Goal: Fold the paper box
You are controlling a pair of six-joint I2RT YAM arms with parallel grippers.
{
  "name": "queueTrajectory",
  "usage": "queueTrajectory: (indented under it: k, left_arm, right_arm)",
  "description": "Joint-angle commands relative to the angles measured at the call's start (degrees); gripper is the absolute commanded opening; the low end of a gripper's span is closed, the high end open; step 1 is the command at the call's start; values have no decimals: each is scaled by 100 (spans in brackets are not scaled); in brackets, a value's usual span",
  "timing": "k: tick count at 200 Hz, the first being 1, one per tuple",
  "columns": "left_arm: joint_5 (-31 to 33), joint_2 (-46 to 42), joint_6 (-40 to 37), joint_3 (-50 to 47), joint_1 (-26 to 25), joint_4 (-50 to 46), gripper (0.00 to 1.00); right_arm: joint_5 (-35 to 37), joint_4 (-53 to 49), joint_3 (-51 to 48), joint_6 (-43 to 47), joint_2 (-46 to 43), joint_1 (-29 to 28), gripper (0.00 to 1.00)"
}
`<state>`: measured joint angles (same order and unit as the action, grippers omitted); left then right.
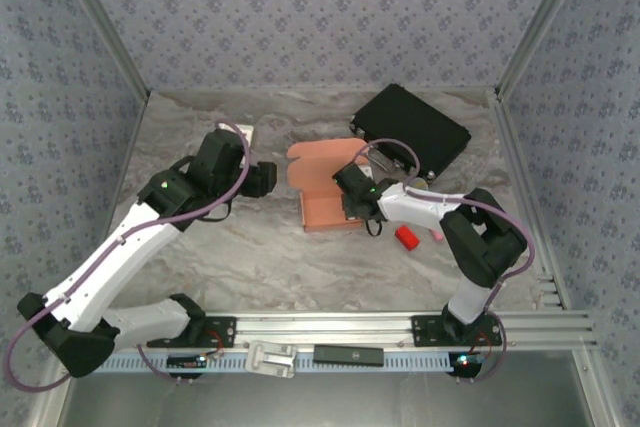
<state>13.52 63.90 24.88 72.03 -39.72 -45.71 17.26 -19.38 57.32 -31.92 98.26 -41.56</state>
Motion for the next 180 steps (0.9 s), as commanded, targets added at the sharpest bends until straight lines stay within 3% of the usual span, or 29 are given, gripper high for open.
queueTrajectory:
  k: [1,24,47,66,88,119,147,180]
  left_arm:
    - [-221,5,228,-304,107,305,69]
    - [-762,170,388,-773,500,563,69]
    - [-1094,235,384,-1256,719,1127,69]
    - [-1385,355,233,-1545,875,1551,68]
    - [-1777,651,-218,-1777,1019,2196,67]
    - [-1629,1271,-991,-1949,1180,3102,61]
    - [-2978,1672,-1197,-2005,1686,4002,63]
    - [-3699,2092,-1651,-1619,1906,3670,67]
  right_arm:
    - [401,-653,251,-1042,-116,-203,12]
    - [308,-659,204,-1375,-115,-239,14]
    - [261,-708,249,-1467,-50,-259,26]
    - [240,-649,197,-1404,-112,-254,28]
    - [174,-547,158,-1231,-205,-241,31]
    - [89,-409,63,-962,-362,-226,39]
    - [-107,-335,-11,-661,-635,-151,46]
    - [-628,-426,-4,184,-1125,280,57]
